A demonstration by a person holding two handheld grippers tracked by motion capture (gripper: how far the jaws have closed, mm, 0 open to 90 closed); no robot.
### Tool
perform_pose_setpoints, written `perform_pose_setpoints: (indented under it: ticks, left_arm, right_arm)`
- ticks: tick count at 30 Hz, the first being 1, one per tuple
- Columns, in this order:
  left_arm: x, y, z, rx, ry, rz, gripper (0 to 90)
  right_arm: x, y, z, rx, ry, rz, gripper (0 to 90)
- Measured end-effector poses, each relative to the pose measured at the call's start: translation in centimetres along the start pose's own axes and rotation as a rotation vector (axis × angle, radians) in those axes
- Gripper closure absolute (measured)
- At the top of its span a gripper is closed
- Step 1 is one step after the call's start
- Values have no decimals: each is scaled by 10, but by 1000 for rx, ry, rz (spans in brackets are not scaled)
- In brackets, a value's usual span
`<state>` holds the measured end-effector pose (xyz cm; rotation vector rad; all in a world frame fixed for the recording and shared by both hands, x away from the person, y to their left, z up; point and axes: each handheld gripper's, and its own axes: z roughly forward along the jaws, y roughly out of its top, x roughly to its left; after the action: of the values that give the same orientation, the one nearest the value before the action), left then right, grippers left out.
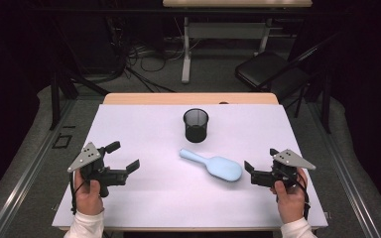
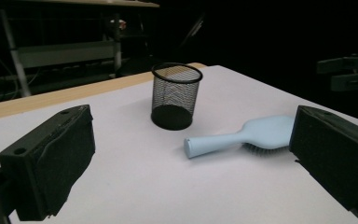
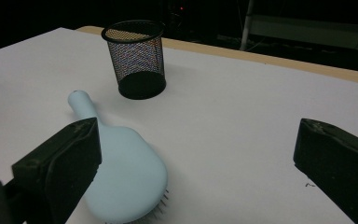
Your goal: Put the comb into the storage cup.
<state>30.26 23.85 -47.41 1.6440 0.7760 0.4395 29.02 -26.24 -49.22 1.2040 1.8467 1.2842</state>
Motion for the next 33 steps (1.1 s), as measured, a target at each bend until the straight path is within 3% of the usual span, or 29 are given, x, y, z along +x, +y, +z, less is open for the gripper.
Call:
perform_pose_setpoints:
  ticks: [1, 4, 10, 13, 20, 27, 33]
  left_arm:
    - [0, 0, 0, 0, 0, 0, 5]
    - [2, -1, 3, 12, 0, -50, 6]
    - [2, -3, 8, 21, 21, -91, 6]
    - [1, -3, 7, 23, 13, -84, 6]
    - [-6, -4, 8, 40, 40, -32, 6]
    - [-10, -2, 6, 55, 41, -28, 6]
    - [-12, -2, 7, 60, 29, -28, 6]
  right_arm:
    - [0, 0, 0, 0, 0, 0, 7]
    - [0, 0, 3, 17, 7, 10, 0]
    - [3, -1, 8, 54, -6, 33, 0]
    - [4, -1, 10, 57, -2, 31, 0]
    - [9, 4, 15, 97, 15, 12, 6]
    - [19, 12, 20, 120, 16, -22, 16]
    - [21, 19, 31, 156, 37, -26, 85]
